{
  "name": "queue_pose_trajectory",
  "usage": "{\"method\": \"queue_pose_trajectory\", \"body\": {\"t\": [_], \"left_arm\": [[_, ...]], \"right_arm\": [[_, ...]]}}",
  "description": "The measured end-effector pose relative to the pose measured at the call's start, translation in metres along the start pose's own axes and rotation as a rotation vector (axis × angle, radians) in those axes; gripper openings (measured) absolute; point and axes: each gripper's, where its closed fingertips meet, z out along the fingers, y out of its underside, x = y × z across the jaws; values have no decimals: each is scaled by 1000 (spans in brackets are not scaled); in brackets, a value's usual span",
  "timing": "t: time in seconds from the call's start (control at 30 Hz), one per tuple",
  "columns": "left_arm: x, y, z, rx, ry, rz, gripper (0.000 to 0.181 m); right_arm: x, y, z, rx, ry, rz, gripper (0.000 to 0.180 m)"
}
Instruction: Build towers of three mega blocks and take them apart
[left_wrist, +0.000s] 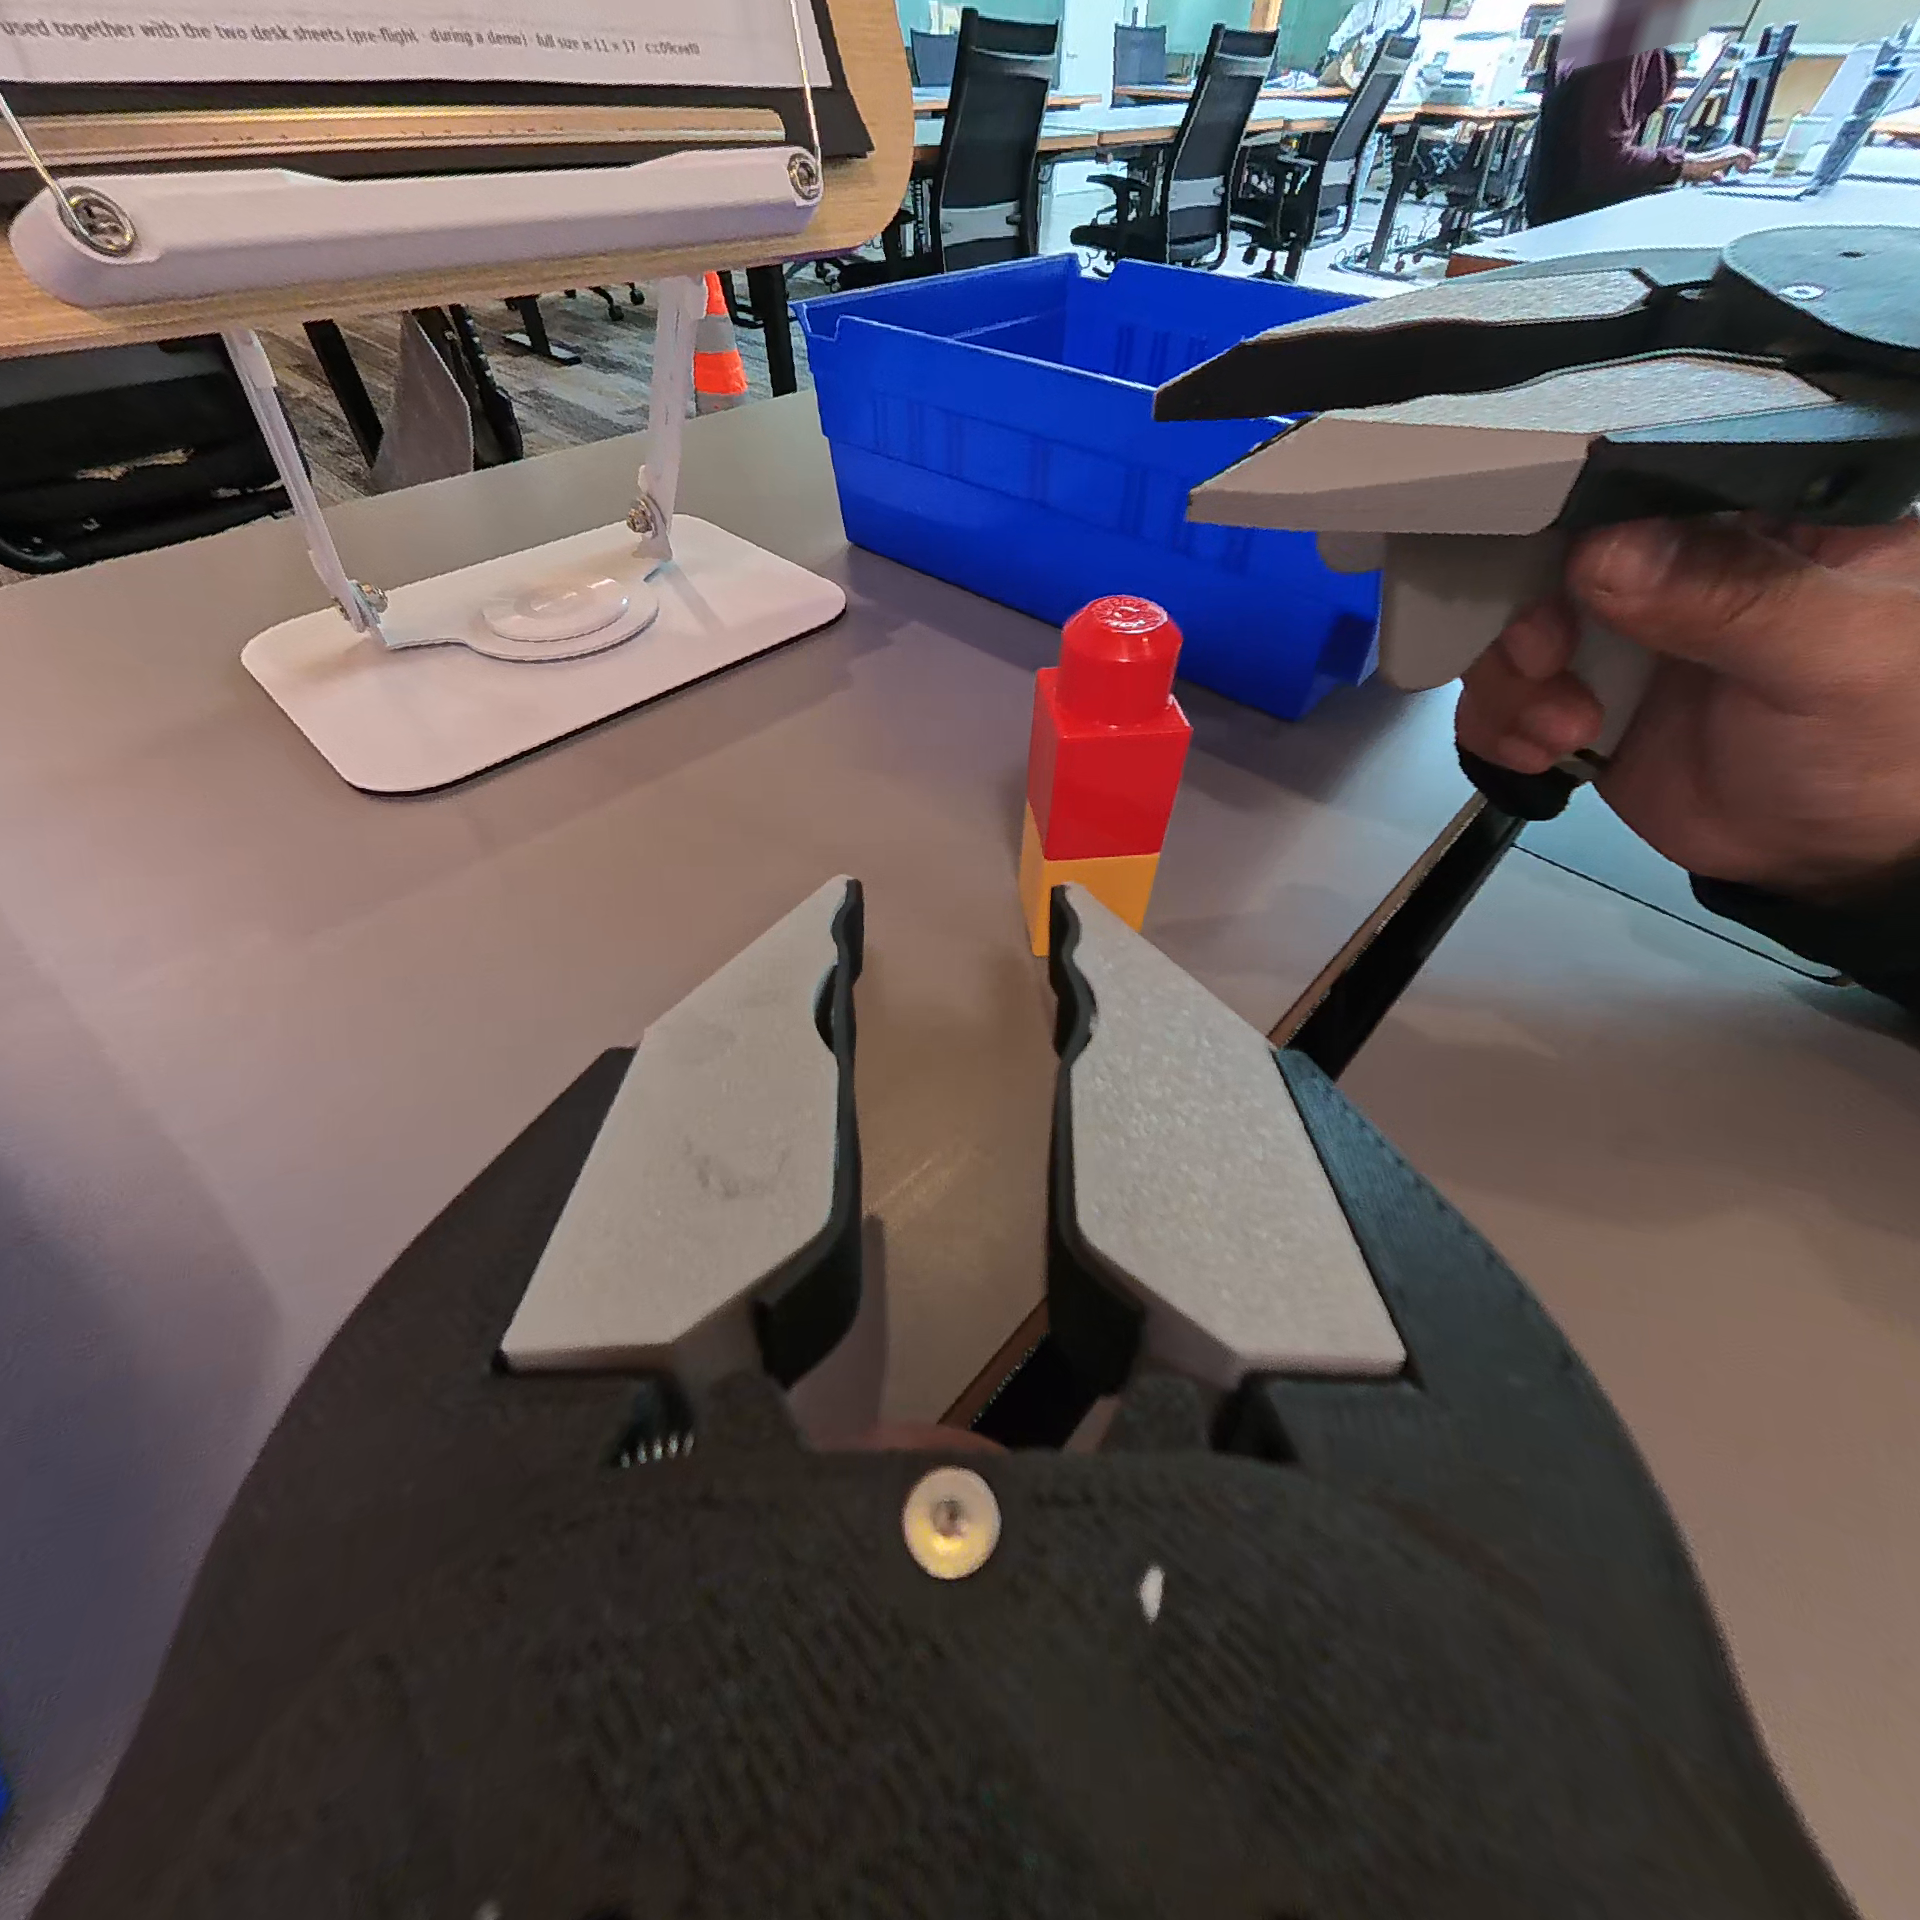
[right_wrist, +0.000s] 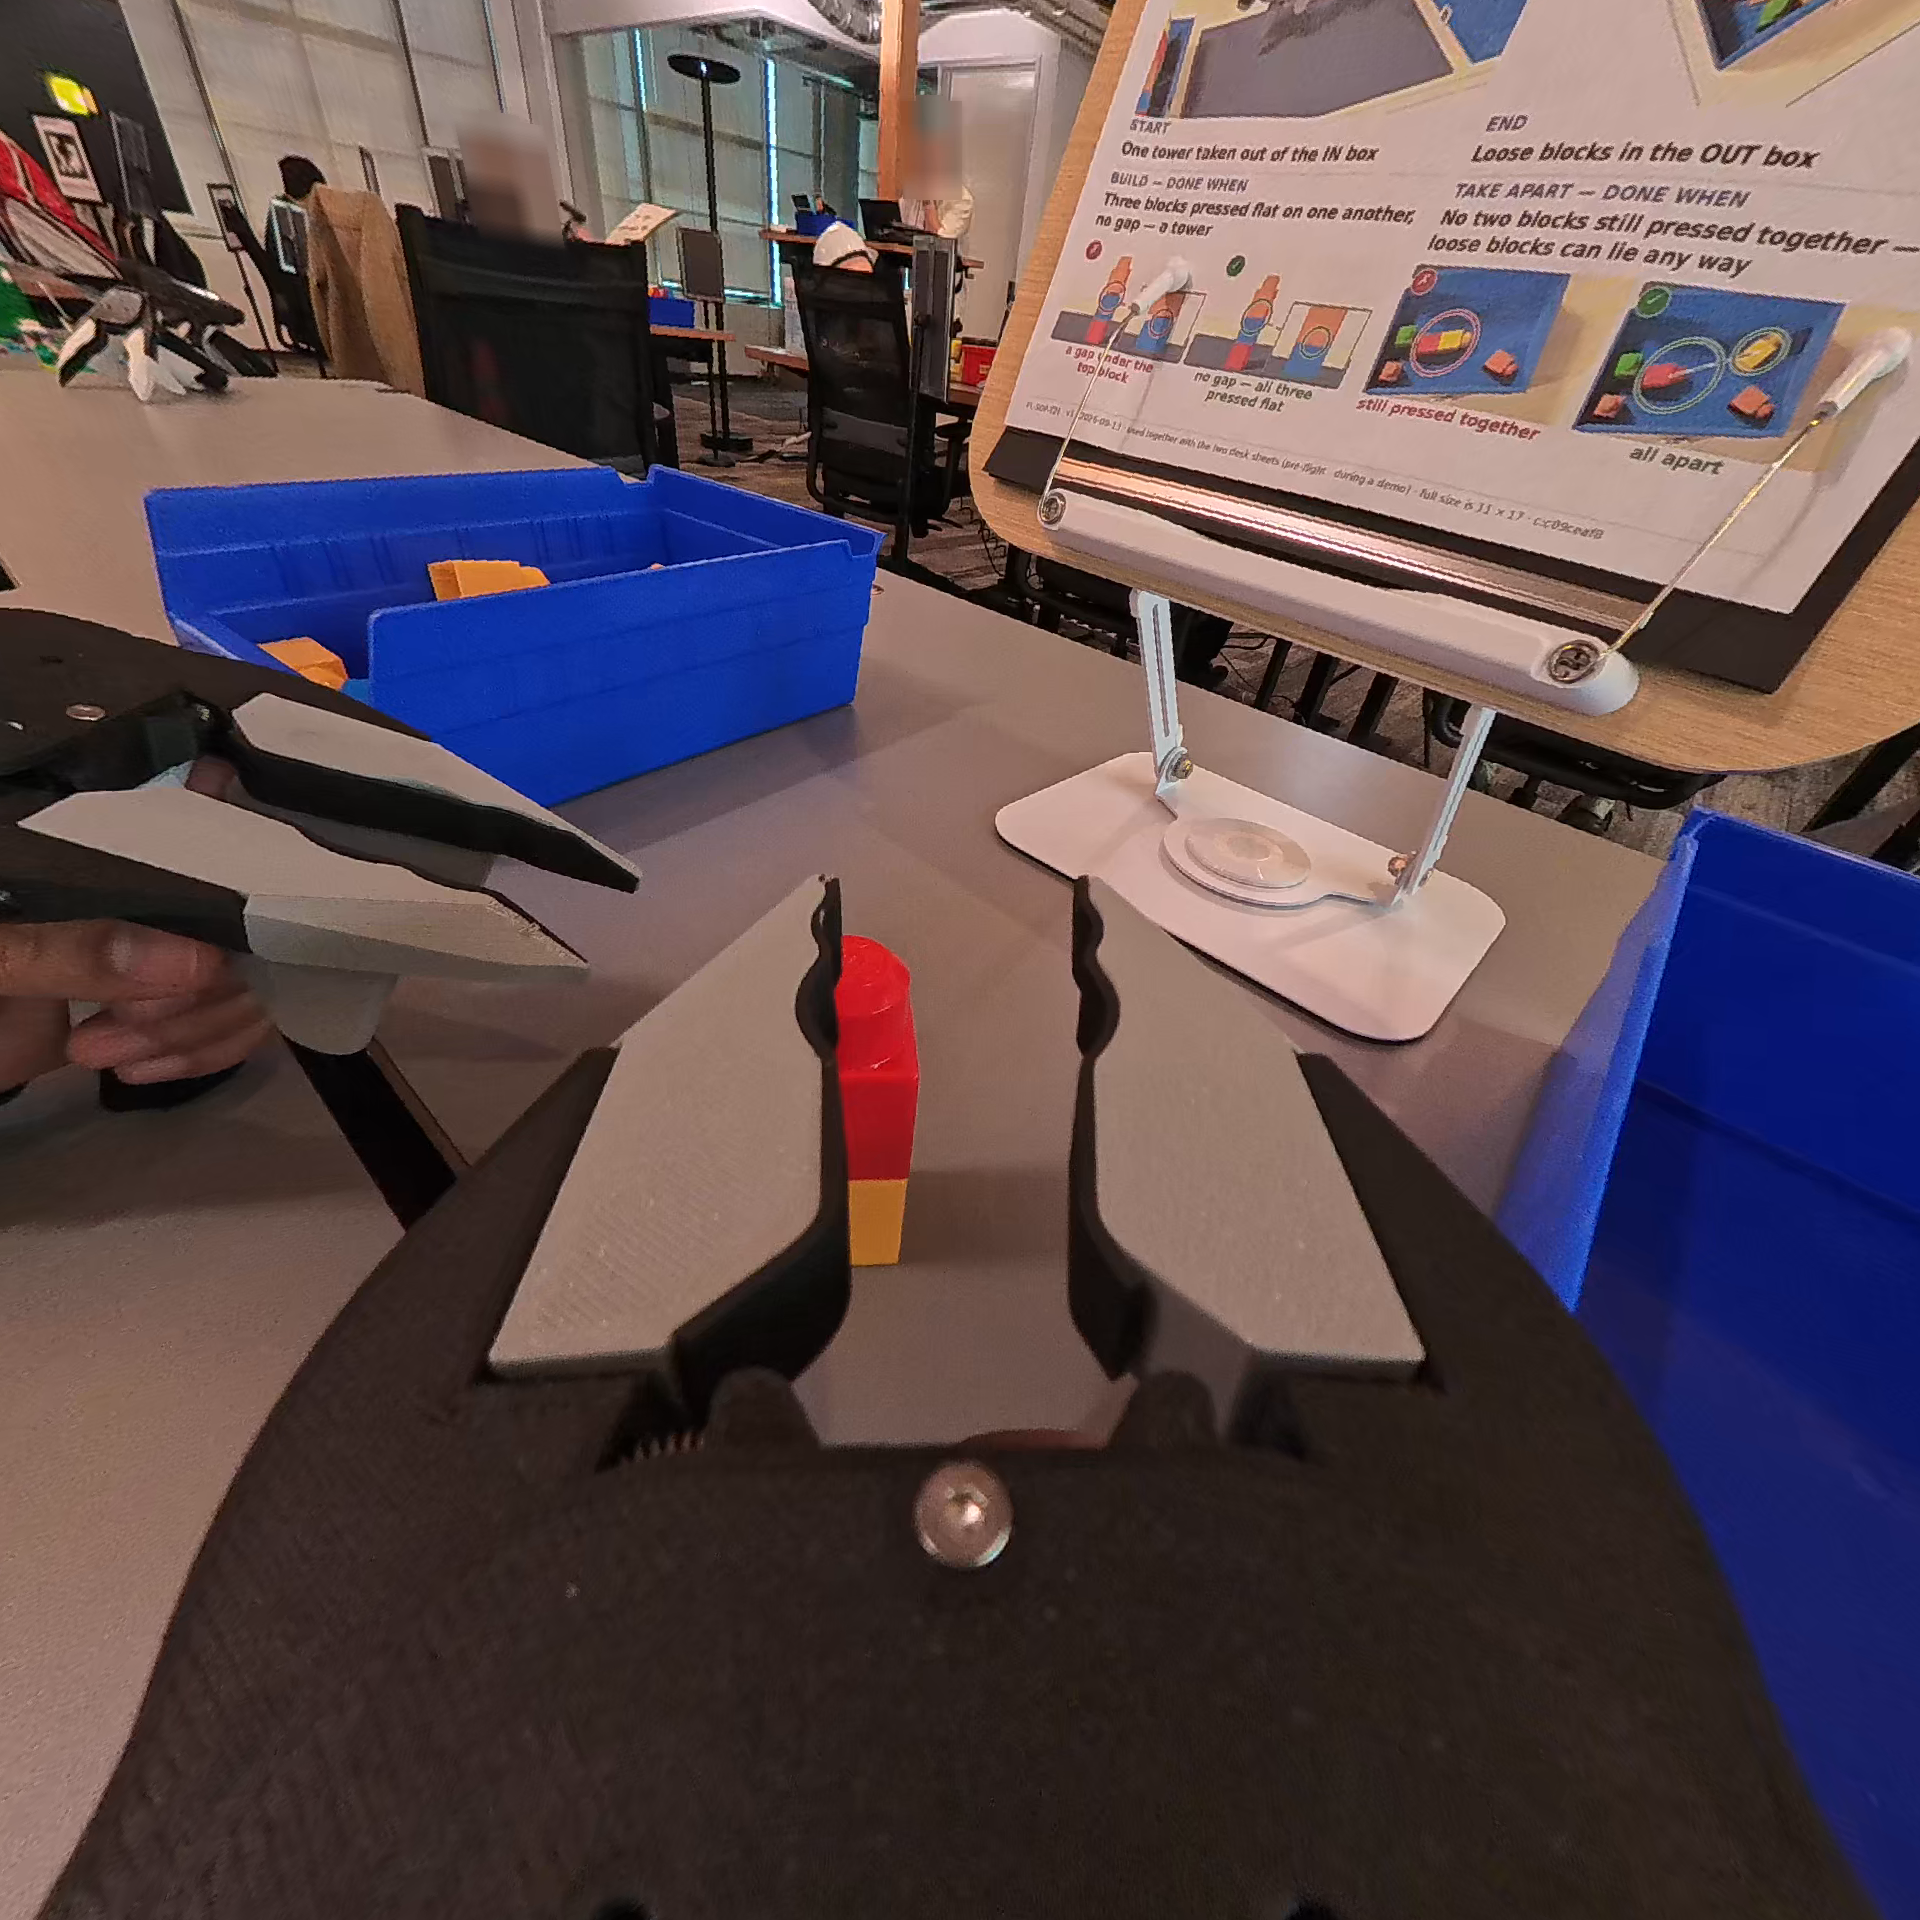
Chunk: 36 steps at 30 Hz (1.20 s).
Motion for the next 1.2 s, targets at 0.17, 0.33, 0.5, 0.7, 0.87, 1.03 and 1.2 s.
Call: {"method": "queue_pose_trajectory", "body": {"t": [0.17, 0.33, 0.5, 0.7, 0.87, 1.03, 1.2], "left_arm": [[0, 0, 0, 0, 0, -3, 33], [0, 0, 0, 2, 0, -3, 33], [0, 0, 0, 1, 0, -3, 33], [0, 0, 0, 0, 2, -6, 33], [0, 0, 0, -1, 2, -6, 33], [1, 1, 0, -2, 3, -6, 33], [0, 1, 0, -1, 2, -6, 33]], "right_arm": [[1, 0, 0, 0, 6, 1, 42], [4, 0, -1, 1, 14, 16, 41], [5, 1, -1, -3, 12, 29, 41], [5, 1, -1, -5, 14, 28, 40], [4, 1, -1, -5, 10, 33, 39], [3, 2, -1, -12, 5, 33, 39], [3, 2, -1, -11, 3, 34, 38]]}}
